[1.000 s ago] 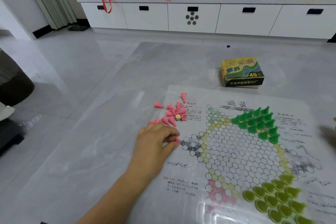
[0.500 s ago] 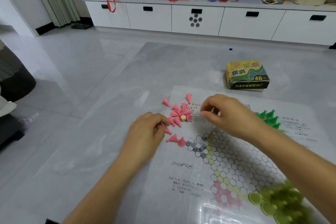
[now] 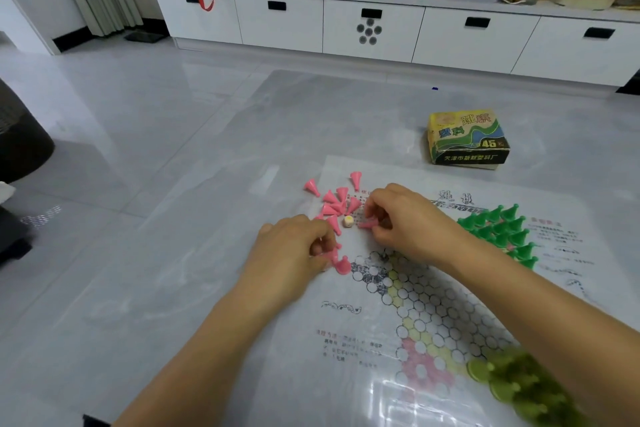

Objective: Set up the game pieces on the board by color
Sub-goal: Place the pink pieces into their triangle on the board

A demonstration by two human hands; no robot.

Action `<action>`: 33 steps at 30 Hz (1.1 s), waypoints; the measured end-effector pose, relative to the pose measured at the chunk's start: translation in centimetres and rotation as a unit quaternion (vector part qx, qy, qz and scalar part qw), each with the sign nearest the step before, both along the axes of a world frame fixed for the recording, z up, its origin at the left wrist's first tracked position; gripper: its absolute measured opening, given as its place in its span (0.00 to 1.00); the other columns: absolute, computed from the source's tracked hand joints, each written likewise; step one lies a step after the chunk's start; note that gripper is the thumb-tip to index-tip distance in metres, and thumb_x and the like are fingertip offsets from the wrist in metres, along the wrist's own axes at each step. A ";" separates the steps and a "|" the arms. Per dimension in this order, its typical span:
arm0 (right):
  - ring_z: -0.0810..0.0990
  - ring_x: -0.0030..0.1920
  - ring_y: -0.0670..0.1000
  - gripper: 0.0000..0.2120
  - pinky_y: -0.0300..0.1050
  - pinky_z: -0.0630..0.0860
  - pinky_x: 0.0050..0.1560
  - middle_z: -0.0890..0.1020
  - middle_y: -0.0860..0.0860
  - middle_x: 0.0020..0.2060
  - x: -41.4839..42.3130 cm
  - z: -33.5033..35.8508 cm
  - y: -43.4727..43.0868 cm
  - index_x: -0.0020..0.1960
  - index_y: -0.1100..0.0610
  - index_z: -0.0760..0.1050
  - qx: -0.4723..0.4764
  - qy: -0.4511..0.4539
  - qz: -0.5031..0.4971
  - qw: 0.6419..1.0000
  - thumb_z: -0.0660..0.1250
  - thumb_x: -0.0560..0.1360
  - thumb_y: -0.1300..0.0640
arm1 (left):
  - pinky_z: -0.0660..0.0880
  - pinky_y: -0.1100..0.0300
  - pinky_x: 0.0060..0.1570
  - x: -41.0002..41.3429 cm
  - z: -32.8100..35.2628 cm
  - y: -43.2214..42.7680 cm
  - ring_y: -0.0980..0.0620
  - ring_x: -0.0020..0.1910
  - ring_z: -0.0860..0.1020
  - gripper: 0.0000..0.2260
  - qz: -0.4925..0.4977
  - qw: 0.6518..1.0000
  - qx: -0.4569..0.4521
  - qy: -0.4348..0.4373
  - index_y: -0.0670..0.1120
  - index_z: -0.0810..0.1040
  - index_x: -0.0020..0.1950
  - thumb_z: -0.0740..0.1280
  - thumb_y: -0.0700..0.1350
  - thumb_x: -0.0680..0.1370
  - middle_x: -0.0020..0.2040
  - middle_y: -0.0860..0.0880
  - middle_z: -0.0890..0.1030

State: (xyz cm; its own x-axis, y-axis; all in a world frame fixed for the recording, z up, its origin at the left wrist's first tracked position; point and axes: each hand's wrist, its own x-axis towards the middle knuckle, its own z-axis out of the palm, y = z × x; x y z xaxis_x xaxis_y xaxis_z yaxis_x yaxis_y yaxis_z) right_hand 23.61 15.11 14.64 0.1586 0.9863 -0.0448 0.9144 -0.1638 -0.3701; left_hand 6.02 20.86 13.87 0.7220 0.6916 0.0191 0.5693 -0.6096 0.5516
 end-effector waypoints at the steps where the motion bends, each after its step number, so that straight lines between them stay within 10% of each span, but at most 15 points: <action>1: 0.73 0.46 0.50 0.11 0.43 0.72 0.49 0.70 0.49 0.47 0.0 0.1 -0.4 0.55 0.53 0.73 -0.005 0.010 0.003 1.000 0.63 0.73 0.58 | 0.68 0.56 0.53 0.0 0.0 0.0 0.53 0.45 0.73 0.06 0.002 1.000 -0.005 0.001 0.51 0.78 0.45 0.70 0.44 0.70 0.41 0.55 0.74; 10: 0.76 0.38 0.41 0.02 0.32 0.72 0.40 0.79 0.43 0.39 -0.1 0.7 -2.7 0.45 0.52 0.78 0.004 0.174 -0.015 0.985 0.68 0.72 0.57 | 0.68 0.62 0.38 -1.1 0.0 1.1 0.56 0.35 0.70 0.06 0.040 0.997 -0.045 -0.045 0.51 0.72 0.46 0.67 0.42 0.73 0.34 0.54 0.73; 33: 0.74 0.40 0.40 0.05 0.25 0.70 0.39 0.77 0.45 0.44 -1.1 0.0 -2.5 0.45 0.51 0.77 -0.003 0.111 0.043 0.993 0.70 0.70 0.55 | 0.64 0.60 0.39 -0.1 -0.3 -0.6 0.52 0.38 0.69 0.05 0.033 0.999 -0.008 -0.024 0.52 0.75 0.48 0.67 0.46 0.73 0.31 0.54 0.69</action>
State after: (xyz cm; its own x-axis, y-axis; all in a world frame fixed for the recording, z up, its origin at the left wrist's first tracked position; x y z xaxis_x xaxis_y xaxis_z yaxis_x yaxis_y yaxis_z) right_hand 22.48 12.64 14.62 0.0596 0.9954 -0.0754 0.8216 -0.0918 -0.5626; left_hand 5.93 20.30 13.59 0.6727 0.7388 0.0415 0.5813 -0.5623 0.5881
